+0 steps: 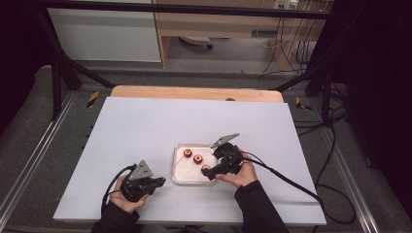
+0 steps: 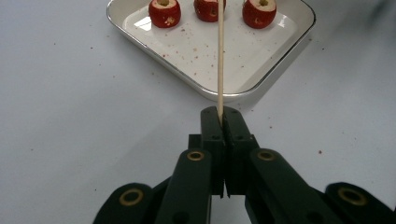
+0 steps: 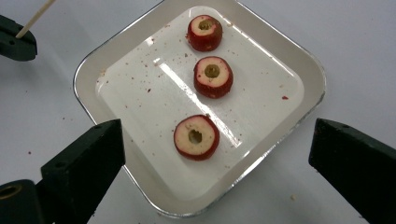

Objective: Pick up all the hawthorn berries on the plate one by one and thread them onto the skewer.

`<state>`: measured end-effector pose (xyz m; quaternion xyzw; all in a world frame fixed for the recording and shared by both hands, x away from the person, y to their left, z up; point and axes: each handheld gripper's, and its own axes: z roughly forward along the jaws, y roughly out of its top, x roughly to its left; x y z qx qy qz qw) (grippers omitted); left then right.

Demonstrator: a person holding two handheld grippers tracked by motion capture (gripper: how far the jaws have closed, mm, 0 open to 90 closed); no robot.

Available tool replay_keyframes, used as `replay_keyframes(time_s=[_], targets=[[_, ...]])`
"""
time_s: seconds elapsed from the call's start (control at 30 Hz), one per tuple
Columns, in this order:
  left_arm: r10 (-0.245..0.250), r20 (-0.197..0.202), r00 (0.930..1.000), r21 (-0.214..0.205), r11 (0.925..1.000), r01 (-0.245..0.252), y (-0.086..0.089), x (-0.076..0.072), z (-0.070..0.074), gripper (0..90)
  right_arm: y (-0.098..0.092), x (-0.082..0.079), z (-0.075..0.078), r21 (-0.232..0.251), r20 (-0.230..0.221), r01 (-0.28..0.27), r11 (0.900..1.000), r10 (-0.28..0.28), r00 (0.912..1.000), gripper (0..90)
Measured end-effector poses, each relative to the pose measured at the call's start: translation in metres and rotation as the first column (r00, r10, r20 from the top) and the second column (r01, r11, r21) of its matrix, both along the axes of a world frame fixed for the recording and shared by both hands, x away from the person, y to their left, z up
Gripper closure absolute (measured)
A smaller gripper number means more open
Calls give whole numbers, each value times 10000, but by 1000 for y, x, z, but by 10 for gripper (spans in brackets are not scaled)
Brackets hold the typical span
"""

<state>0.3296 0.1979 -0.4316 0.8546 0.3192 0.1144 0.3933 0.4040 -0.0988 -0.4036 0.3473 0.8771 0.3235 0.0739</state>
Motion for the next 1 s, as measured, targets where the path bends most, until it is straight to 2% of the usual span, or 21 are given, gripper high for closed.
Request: replay_keyframes(time_s=[0.07, 0.2, 0.3, 0.4, 0.57, 0.63, 1.0], targets=[[19, 10, 10000, 26, 10000, -19, 0, 0, 0, 885, 3, 3, 0, -57, -280, 6, 10000, -7, 9996, 72], [35, 33, 10000, 82, 10000, -35, -1, 0, 0, 885, 11, 9, -2, -619, -635, -22, 9981, -18, 9980, 130], [43, 29, 10000, 73, 10000, -43, -1, 1, -1, 885, 15, 11, -4, -668, -900, -188, 9976, 127, 9959, 192], [59, 23, 10000, 64, 10000, -59, 0, 1, 0, 885, 17, 13, -6, -800, -941, -204, 9966, 128, 9955, 255], [51, 28, 10000, 62, 10000, -51, 0, 0, 0, 885, 19, 16, -8, -659, -1286, 7, 9978, -92, 9917, 371], [55, 13, 10000, 69, 10000, -56, 0, 1, 0, 885, 19, 17, -10, -806, -1481, 56, 9967, -175, 9888, 407], [13, -32, 10000, 92, 10000, -12, -1, 1, -1, 885, 22, 18, -15, -729, -1882, 301, 9969, -434, 9812, 511]])
